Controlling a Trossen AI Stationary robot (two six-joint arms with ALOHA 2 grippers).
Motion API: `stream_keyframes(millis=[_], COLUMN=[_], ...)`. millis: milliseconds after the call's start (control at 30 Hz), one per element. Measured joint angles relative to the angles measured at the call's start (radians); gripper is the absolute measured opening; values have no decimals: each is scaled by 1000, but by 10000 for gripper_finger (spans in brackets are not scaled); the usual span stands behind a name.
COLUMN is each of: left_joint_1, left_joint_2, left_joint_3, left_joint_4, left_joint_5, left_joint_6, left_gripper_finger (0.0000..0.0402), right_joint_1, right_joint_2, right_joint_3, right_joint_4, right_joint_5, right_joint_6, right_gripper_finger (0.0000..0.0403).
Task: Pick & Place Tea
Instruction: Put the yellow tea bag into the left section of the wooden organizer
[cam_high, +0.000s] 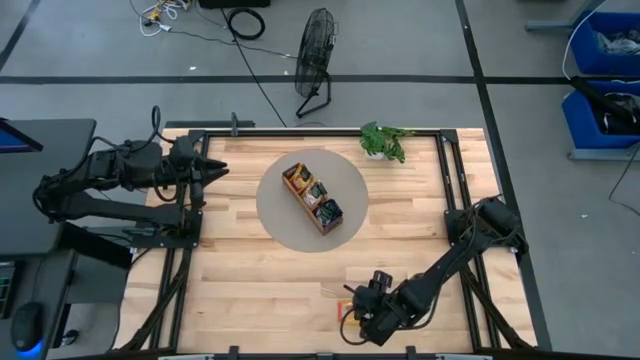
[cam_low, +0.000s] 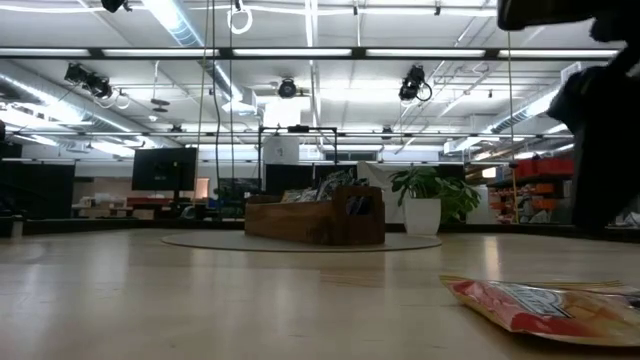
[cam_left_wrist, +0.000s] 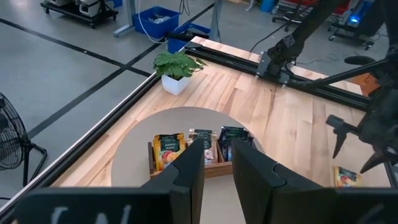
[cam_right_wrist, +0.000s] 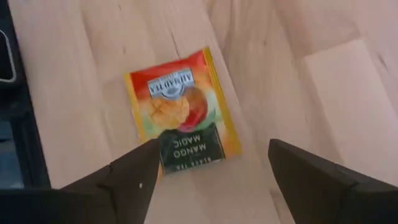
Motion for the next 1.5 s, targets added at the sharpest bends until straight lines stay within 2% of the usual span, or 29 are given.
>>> stream_keyframes(millis=[100,300,533,633,733,1000,1067,1267,1367,1500], left_joint_1=[0,0,0,0,0,0,0,0,0,0], left_joint_2=[0,0,0,0,0,0,0,8,17,34], left_joint_3=[0,0,0,0,0,0,0,0,0,0], left_joint_4=[0,-1,-1,-2,-2,-2,-2,-1,-1,28], left_joint_5=[0,0,0,0,0,0,0,0,0,44], left_joint_6=[0,2,-20,-20,-20,-20,-20,-30,-65,-130], left_gripper_finger=[85,85,85,85,85,85,85,85,85,85], right_joint_1=[-1,-10,-8,-8,-14,-37,-45,-84,-111,-151], right_joint_2=[0,7,61,72,75,73,64,10,-25,-67], right_joint_3=[-27,-88,-90,-89,-90,-90,-91,-94,-97,-27], right_joint_4=[5,129,126,130,130,119,119,61,-16,-168], right_joint_5=[-1,6,5,13,12,-38,-61,-120,-136,-113], right_joint_6=[5,-102,-174,-190,-194,-145,-146,-152,-177,-230], right_gripper_finger=[304,302,290,263,218,46,15,7,3,2])
